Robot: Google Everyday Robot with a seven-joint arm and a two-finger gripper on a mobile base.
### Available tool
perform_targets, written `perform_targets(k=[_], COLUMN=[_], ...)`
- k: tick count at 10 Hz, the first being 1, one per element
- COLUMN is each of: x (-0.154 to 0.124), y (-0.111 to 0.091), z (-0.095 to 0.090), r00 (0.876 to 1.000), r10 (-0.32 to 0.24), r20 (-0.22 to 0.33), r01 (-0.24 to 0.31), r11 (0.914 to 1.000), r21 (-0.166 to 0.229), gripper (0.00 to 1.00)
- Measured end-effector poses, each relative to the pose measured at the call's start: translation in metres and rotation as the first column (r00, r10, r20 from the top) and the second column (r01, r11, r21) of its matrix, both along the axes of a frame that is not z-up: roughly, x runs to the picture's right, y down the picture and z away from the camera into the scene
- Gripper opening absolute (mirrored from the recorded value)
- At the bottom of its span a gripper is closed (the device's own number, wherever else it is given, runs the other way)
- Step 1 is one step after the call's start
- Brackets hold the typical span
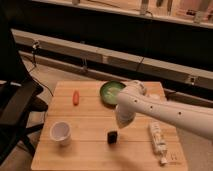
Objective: Knock the eraser over
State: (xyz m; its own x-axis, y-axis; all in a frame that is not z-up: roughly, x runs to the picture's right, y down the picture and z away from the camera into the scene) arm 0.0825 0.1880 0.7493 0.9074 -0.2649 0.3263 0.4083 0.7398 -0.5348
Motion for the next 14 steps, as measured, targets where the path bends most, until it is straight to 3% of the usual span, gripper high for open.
perform_targets(k=[5,9,14], x=[-0.013,-0.017,-0.01], y=[0.007,0.03,0.062], z=[0.009,0.014,0.003], r00=[0.999,0.998,0.997], r10=[-0.03,-0.056,-0.074], r20=[0.024,-0.004,-0.026], r01=[0.031,0.056,0.069], r11=[0.9986,0.9927,0.9823], r21=[-0.044,-0.107,-0.174], gripper=[0.0,0.0,0.0])
